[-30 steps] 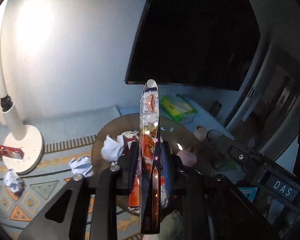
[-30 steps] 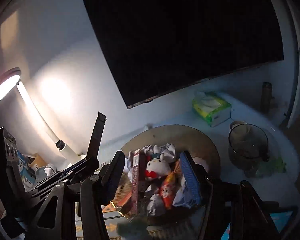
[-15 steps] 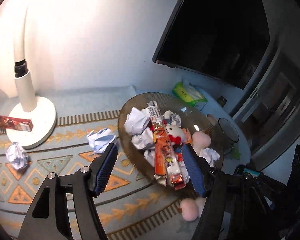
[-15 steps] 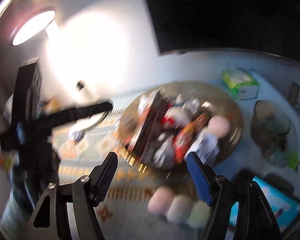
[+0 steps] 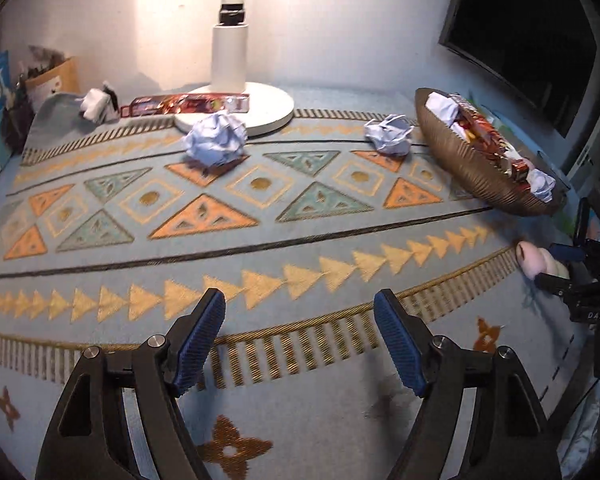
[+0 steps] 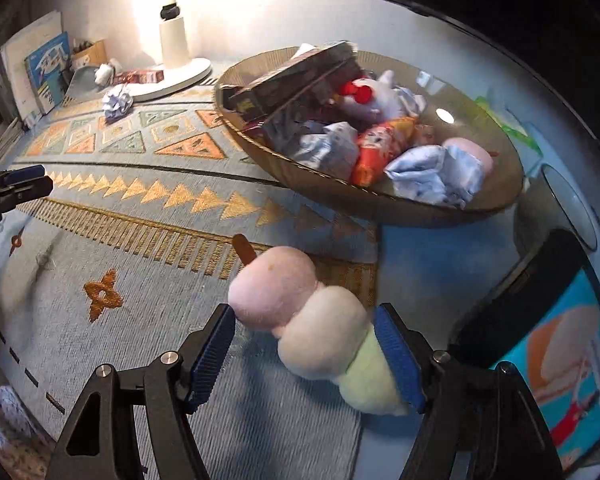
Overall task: Organize objects
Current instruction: 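Withdraw left gripper while right gripper carries the plush toward the bowl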
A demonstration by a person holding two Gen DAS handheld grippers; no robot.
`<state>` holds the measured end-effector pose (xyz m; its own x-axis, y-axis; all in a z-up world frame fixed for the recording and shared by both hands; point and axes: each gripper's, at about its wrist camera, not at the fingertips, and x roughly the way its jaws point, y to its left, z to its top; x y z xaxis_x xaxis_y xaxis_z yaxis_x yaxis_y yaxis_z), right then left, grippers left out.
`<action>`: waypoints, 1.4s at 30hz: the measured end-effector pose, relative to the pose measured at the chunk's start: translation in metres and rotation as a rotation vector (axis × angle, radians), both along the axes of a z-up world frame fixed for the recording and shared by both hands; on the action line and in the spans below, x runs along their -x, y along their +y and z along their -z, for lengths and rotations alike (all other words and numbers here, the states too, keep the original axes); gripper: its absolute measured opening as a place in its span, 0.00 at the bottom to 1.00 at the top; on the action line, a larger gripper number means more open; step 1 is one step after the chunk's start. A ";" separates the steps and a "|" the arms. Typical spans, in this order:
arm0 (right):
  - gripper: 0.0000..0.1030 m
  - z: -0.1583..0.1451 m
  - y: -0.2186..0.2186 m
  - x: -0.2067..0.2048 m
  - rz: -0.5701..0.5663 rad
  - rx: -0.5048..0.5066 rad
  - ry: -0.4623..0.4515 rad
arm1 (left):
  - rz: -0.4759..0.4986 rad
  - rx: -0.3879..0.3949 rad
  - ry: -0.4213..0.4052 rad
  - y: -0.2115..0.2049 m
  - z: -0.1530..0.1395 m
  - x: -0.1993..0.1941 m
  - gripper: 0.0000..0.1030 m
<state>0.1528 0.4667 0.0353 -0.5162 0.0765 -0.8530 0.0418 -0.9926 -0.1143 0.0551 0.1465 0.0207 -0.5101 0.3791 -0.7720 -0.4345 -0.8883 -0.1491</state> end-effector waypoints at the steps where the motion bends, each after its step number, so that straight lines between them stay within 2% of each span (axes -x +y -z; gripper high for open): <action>1: 0.68 0.002 -0.003 0.003 -0.013 -0.010 -0.016 | -0.009 -0.005 -0.006 -0.005 0.004 0.001 0.73; 5: 0.62 0.010 -0.019 0.008 -0.019 -0.147 -0.044 | -0.039 -0.052 -0.026 -0.017 0.015 0.005 0.73; 8: 0.58 0.002 -0.022 0.007 0.054 -0.145 -0.054 | -0.044 -0.069 -0.011 -0.019 0.015 0.004 0.73; 10: 0.58 -0.007 -0.020 0.008 0.137 -0.048 -0.073 | -0.031 -0.065 -0.017 -0.018 0.017 0.003 0.73; 11: 0.58 -0.011 -0.017 0.010 0.193 0.038 -0.092 | -0.022 -0.065 -0.010 -0.017 0.015 0.001 0.73; 14: 0.59 -0.010 -0.002 0.015 0.307 0.375 -0.139 | -0.010 -0.066 0.004 -0.016 0.014 -0.002 0.73; 15: 0.59 -0.007 0.001 0.018 0.345 0.414 -0.142 | -0.008 -0.069 0.002 -0.016 0.014 -0.001 0.73; 17: 0.65 -0.005 0.003 0.021 0.378 0.408 -0.106 | -0.008 -0.081 -0.007 -0.018 0.014 0.000 0.73; 20: 0.70 0.004 0.003 0.023 0.335 0.435 -0.110 | -0.018 -0.102 -0.019 -0.022 0.015 0.002 0.73; 23: 0.75 0.002 -0.002 0.021 0.232 0.367 -0.083 | -0.023 -0.110 -0.031 -0.023 0.016 0.004 0.73; 28: 0.77 0.003 -0.017 0.005 0.085 0.240 -0.043 | -0.024 -0.093 -0.030 -0.021 0.018 0.004 0.73; 32: 0.78 0.010 -0.034 -0.001 0.012 0.099 -0.015 | -0.001 -0.060 -0.021 -0.015 0.019 0.001 0.73; 34: 0.78 0.014 -0.038 -0.004 0.030 0.024 0.007 | 0.001 -0.042 -0.013 -0.012 0.019 0.000 0.73; 35: 0.81 0.014 -0.036 -0.005 0.043 0.021 0.024 | 0.002 -0.034 -0.009 -0.010 0.019 -0.001 0.73; 39: 0.80 0.018 -0.020 -0.008 0.078 0.136 0.051 | 0.001 -0.029 -0.006 -0.010 0.019 -0.001 0.73; 41: 0.64 0.017 -0.022 -0.013 0.084 0.128 0.069 | 0.000 -0.030 -0.007 -0.010 0.019 -0.001 0.73; 42: 0.63 0.017 -0.024 -0.016 0.084 0.121 0.073 | 0.000 -0.030 -0.006 -0.010 0.019 -0.001 0.73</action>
